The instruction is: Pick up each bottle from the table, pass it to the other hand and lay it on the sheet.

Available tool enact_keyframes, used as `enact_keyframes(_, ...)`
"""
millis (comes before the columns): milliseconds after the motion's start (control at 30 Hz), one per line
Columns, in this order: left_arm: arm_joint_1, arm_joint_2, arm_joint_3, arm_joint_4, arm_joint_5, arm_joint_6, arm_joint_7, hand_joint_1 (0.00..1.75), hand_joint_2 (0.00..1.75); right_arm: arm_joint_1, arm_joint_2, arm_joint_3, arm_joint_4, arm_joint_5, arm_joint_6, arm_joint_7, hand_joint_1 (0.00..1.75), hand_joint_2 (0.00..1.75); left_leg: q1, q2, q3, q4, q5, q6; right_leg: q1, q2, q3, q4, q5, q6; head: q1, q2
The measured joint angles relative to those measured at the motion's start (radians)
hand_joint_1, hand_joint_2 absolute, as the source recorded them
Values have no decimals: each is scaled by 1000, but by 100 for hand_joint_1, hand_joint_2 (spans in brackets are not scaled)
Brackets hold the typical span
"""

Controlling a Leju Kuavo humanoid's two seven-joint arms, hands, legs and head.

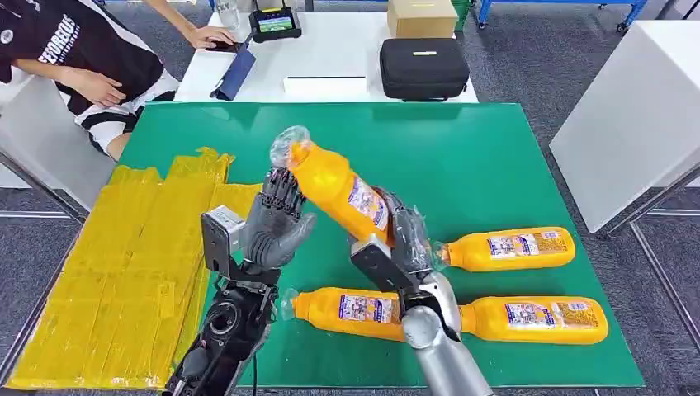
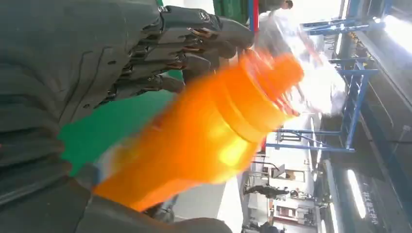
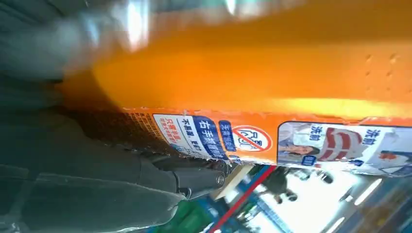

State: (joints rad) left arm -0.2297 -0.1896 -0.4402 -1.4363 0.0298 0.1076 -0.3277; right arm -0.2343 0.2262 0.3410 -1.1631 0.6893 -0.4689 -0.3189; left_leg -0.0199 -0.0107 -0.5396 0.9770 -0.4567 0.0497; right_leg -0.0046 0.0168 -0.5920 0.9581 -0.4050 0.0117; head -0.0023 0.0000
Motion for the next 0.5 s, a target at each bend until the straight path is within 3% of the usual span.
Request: enact_keyframes(500,-19,0,3,80,23,20,-3,0,175,1,7,170,-23,116,-9,40,175,175,0,0,0,0,0,0,0,0,0,0,0,0,0,0)
